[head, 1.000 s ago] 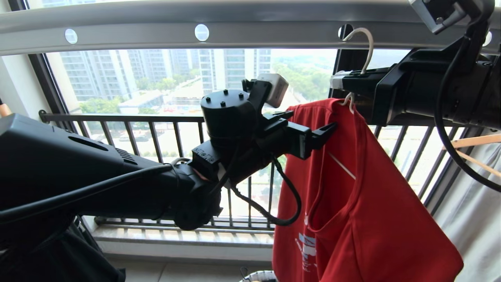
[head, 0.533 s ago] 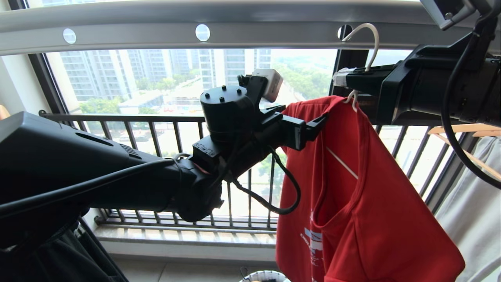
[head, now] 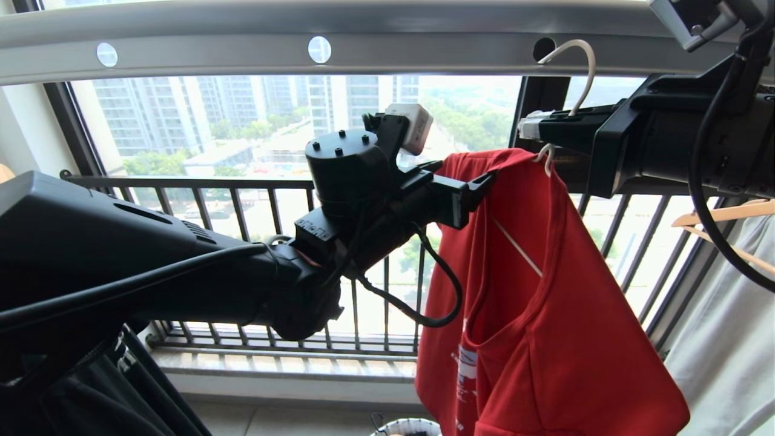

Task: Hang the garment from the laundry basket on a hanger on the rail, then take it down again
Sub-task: Take the clothes off the clothes rack

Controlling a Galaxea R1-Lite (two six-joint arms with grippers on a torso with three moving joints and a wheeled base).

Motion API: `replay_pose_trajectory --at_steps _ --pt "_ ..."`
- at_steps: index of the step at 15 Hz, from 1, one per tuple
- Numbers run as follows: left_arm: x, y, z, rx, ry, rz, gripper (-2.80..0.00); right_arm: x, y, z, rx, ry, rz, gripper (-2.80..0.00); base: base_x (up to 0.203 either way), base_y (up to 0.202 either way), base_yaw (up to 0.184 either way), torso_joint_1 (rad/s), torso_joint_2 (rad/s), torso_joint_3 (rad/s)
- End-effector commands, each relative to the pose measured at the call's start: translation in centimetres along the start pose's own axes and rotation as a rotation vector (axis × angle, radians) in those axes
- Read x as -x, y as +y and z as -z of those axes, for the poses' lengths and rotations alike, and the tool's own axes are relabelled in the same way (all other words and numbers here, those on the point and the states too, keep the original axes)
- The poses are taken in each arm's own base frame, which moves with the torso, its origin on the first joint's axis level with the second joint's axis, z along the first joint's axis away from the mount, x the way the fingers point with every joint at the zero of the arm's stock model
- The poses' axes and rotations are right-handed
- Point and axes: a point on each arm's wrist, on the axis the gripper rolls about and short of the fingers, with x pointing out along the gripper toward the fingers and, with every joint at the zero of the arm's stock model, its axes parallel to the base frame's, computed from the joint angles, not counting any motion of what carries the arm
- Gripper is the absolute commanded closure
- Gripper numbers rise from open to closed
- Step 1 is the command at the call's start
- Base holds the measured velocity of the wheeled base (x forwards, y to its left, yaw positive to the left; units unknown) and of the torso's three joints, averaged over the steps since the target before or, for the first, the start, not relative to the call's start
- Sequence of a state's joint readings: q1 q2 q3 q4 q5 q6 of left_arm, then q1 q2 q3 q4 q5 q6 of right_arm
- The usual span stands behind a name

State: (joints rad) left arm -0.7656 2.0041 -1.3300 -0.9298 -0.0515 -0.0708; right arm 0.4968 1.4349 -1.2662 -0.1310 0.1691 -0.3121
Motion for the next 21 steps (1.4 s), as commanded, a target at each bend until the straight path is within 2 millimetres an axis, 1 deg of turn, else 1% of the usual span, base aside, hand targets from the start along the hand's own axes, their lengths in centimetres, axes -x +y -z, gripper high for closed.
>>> replay_pose_trajectory --at_steps 1,3,6,9,10,12,16,21 --pt "0.1 0.0 -0.2 0.001 -0.008 0.0 0.0 -0.1 0.0 0.0 0.002 0.0 -0.001 0.0 0.0 0.0 0.0 0.0 0.0 0.0" --pt "0.1 0.0 -0.3 0.004 -0.01 -0.002 0.0 -0.1 0.0 0.0 0.004 0.002 -0.002 0.0 0.0 0.0 0.0 0.0 0.0 0.0" --pt "0.2 -0.1 -1.2 0.017 -0.038 -0.027 0.0 0.0 0.0 0.0 0.005 0.001 -0.003 0.0 0.0 0.0 0.0 0.0 0.0 0.0" --pt "-0.3 -0.4 -3.0 0.085 -0.107 -0.096 0.0 0.0 0.1 0.0 0.005 0.002 -0.005 0.0 0.0 0.0 0.0 0.0 0.0 0.0" --pt "-0.6 -0.4 -3.0 0.092 -0.117 -0.125 0.0 0.0 0.1 0.0 0.005 0.002 -0.005 0.0 0.0 0.0 0.0 0.0 0.0 0.0" --pt "-1.4 -0.3 -2.1 0.094 -0.112 -0.148 0.0 0.1 0.1 0.0 0.008 0.001 -0.005 0.0 0.0 0.0 0.0 0.0 0.0 0.0" --pt "-2.7 0.1 -1.4 0.098 -0.135 -0.23 0.0 0.1 0.1 0.0 0.008 0.001 -0.003 0.0 0.0 0.0 0.0 0.0 0.0 0.0" --pt "-3.0 0.3 -0.3 0.087 -0.112 -0.241 0.0 0.1 0.1 0.0 0.008 0.002 -0.005 0.0 0.0 0.0 0.0 0.0 0.0 0.0"
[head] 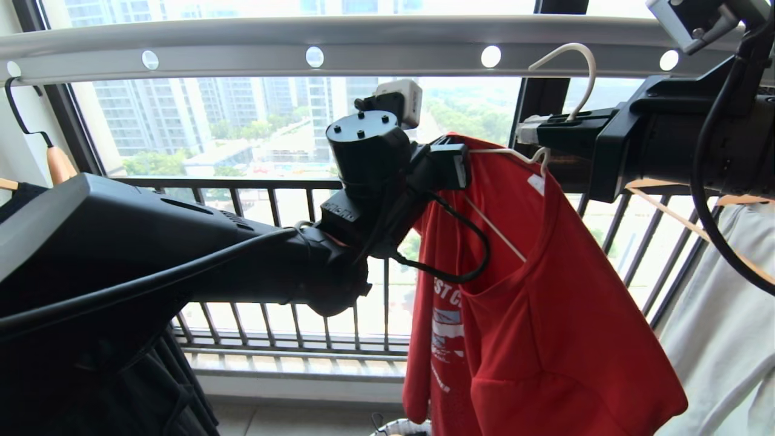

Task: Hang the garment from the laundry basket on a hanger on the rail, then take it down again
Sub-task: Take the clothes off the clothes rack

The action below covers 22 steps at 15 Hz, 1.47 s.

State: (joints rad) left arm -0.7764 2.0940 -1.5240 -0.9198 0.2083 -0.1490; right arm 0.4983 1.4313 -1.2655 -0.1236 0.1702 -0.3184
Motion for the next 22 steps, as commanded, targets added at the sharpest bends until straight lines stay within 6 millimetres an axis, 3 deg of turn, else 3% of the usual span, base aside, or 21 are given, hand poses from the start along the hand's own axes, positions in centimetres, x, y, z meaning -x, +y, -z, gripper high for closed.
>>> replay_pose_trajectory --at_steps 1,10,15,18,22 --pt "-0.1 0.1 0.6 -0.007 0.009 -0.002 0.0 -0.1 0.0 0.1 0.002 0.001 -0.002 0.0 0.0 0.0 0.0 0.0 0.0 0.0" --pt "0.4 0.1 0.5 -0.03 0.09 -0.063 0.0 -0.3 0.3 0.1 0.003 0.001 -0.013 0.0 0.0 0.0 0.0 0.0 0.0 0.0" --pt "1.5 0.4 0.3 -0.039 0.128 -0.071 0.0 0.0 1.5 0.9 -0.002 0.024 -0.059 0.0 0.0 0.0 0.0 0.0 0.0 0.0" --pt "1.7 2.5 0.4 -0.055 0.141 -0.121 0.0 0.0 1.6 1.0 -0.004 0.028 -0.061 0.0 0.0 0.0 0.0 0.0 0.0 0.0" --pt "2.3 2.9 0.1 -0.062 0.163 -0.131 0.0 0.0 2.0 1.2 -0.005 0.034 -0.08 0.0 0.0 0.0 0.0 0.0 0.0 0.0"
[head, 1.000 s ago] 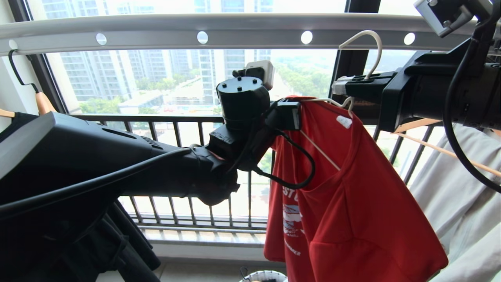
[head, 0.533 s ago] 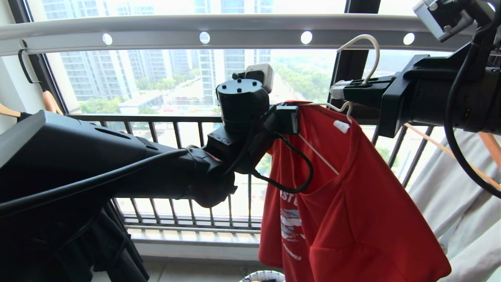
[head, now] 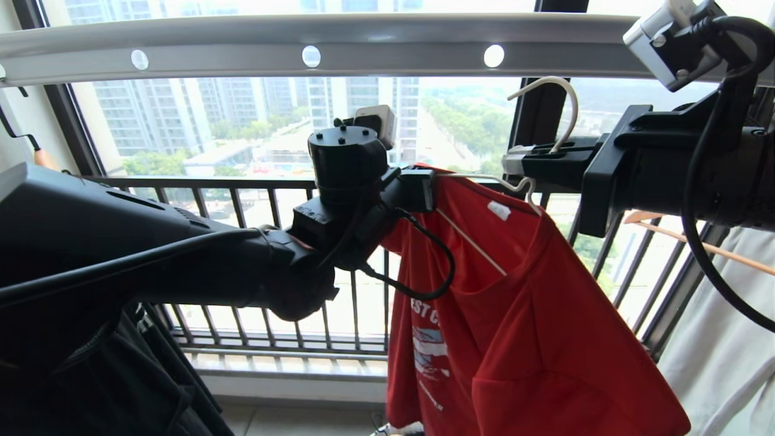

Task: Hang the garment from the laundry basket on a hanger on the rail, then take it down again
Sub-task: Take the clothes off the clothes rack

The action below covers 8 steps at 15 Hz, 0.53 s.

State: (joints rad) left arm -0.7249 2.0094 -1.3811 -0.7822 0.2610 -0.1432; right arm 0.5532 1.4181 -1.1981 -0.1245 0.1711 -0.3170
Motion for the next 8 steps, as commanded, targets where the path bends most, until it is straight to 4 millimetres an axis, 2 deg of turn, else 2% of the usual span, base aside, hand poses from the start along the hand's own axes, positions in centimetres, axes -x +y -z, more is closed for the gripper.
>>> replay_pose_trajectory --at_steps 1,4,8 --pt "0.39 0.14 -0.47 0.002 -0.007 -0.003 0.0 -0.07 0.44 0.06 0.004 0.0 -0.019 0.0 0.0 0.0 0.0 0.0 0.0 0.0" --pt "0.46 0.18 -0.37 0.001 -0.003 -0.003 0.0 -0.15 0.6 0.04 0.005 0.0 -0.025 0.0 0.0 0.0 0.0 0.0 0.0 0.0" --pt "1.28 -0.26 -1.37 0.008 -0.019 0.015 0.0 -0.19 0.69 0.2 0.004 0.005 -0.029 0.0 0.0 0.0 0.0 0.0 0.0 0.0"
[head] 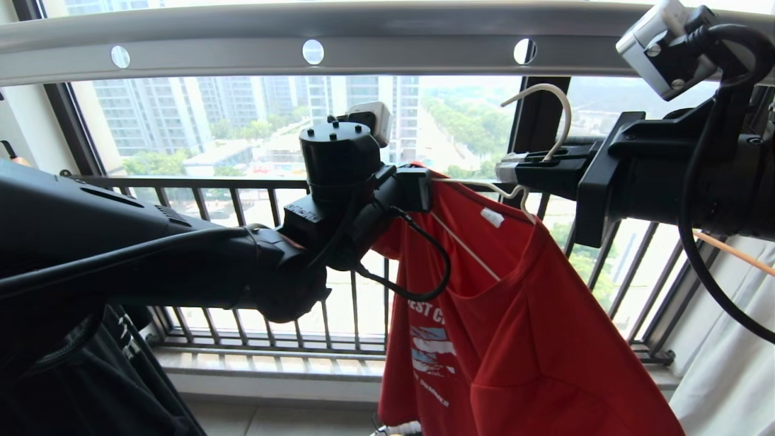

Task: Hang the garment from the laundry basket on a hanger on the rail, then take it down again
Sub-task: Take the clothes off the clothes rack

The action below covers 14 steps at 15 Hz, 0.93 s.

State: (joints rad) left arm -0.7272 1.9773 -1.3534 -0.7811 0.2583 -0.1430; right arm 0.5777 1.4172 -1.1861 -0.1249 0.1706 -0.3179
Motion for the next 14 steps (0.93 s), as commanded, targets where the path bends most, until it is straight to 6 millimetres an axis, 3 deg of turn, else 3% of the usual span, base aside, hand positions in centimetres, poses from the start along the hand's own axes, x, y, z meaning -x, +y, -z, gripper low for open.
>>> replay_pose_trajectory --at_steps 1,7,14 --pt "0.8 -0.5 -1.1 0.01 -0.023 0.017 -2.8 -0.1 0.0 0.1 0.002 0.002 -0.003 0.0 0.0 0.0 0.0 0.0 0.0 0.0" --pt "1.5 -1.2 -1.3 0.014 -0.02 0.039 -2.8 -0.3 0.0 0.1 0.002 0.003 -0.003 0.0 0.0 0.0 0.0 0.0 0.0 0.0" --pt "4.4 -1.1 -0.8 -0.014 0.127 0.169 -2.8 -0.3 0.0 0.0 0.004 0.002 0.001 0.0 0.0 0.0 0.0 0.0 0.0 0.0"
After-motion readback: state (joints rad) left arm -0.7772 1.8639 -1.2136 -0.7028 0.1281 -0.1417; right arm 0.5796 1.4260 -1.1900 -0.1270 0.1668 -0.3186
